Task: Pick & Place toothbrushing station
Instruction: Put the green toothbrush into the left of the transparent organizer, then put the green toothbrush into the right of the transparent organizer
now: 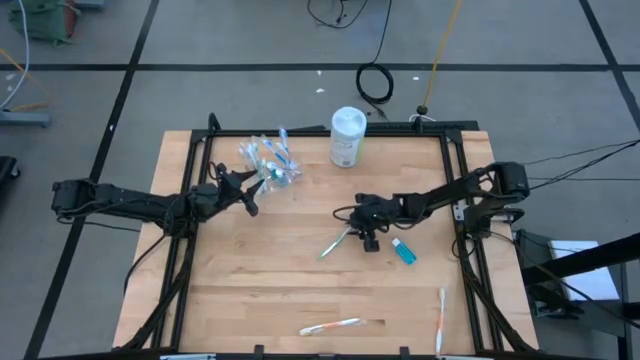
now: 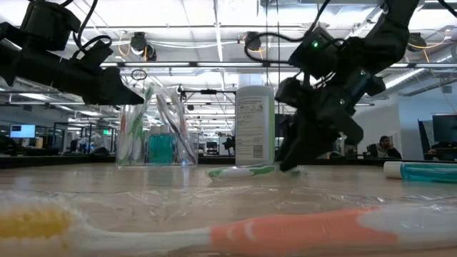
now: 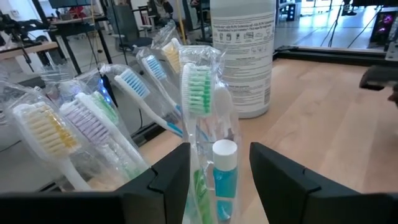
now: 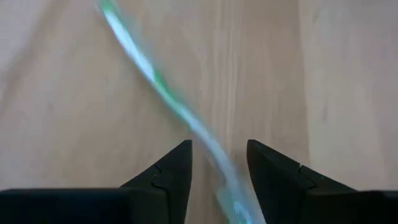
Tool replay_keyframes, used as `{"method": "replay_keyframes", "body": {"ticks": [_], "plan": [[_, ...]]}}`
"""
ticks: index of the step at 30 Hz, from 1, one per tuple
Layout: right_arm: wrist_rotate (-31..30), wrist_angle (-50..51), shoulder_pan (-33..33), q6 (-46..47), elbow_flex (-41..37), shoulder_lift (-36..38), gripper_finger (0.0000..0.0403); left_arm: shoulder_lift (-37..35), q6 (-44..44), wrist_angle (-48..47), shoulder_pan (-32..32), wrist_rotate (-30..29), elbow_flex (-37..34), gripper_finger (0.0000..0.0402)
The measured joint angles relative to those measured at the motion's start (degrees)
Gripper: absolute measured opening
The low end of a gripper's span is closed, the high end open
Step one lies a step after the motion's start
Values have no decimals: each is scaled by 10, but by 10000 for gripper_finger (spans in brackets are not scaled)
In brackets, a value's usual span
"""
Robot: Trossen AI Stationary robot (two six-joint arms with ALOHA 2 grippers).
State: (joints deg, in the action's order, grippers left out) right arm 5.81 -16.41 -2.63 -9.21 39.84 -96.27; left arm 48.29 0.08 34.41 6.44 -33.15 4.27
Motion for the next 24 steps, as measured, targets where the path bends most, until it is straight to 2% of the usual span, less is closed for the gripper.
{"method": "replay_keyframes", "body": {"ticks": [7,15,17,24], "plan": [[2,2,0,-50,15,-21,109,0,-6,6,-2,0,0,173],[5,7,1,-69,15,-20,16,-19,-4,9,-13,-1,0,172],[5,6,1,-70,15,-19,11,-27,-2,4,-18,-1,1,172],[2,0,12,-82,15,-9,33,-59,28,6,-55,0,19,172]]}}
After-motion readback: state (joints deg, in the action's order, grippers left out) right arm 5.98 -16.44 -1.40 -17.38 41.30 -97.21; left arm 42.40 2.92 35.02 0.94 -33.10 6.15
